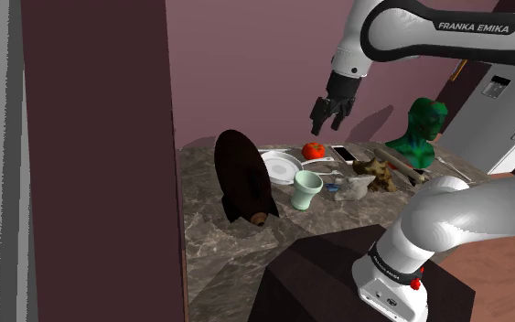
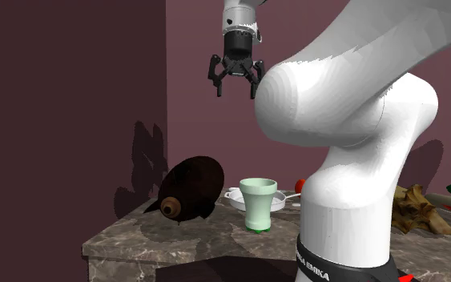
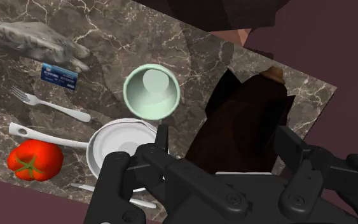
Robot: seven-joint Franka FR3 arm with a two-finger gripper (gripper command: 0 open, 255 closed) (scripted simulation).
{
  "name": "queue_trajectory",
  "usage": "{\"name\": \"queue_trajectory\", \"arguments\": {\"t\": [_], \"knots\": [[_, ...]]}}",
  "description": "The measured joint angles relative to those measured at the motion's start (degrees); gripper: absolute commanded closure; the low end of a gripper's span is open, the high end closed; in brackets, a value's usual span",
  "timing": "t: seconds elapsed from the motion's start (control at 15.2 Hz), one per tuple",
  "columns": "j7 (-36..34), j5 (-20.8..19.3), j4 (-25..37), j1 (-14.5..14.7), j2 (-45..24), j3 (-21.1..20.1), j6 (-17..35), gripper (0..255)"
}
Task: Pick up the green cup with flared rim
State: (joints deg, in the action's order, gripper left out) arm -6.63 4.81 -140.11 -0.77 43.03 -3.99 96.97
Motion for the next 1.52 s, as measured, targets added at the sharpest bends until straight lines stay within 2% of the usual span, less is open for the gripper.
{"name": "queue_trajectory", "arguments": {"t": [0.2,0.79,1.25,1.52], "knots": [[0.3,-0.4,-2.4,-0.1,-0.1,-0.2,2.5,0],[0.8,-3.6,-14.5,-1.0,-6.3,-2.3,20.9,0],[-1.1,-8.3,-20.5,-3.6,-18.1,-4.6,38.7,0],[-2.1,-10.1,-21.7,-4.8,-22.9,-5.1,44.7,0]]}}
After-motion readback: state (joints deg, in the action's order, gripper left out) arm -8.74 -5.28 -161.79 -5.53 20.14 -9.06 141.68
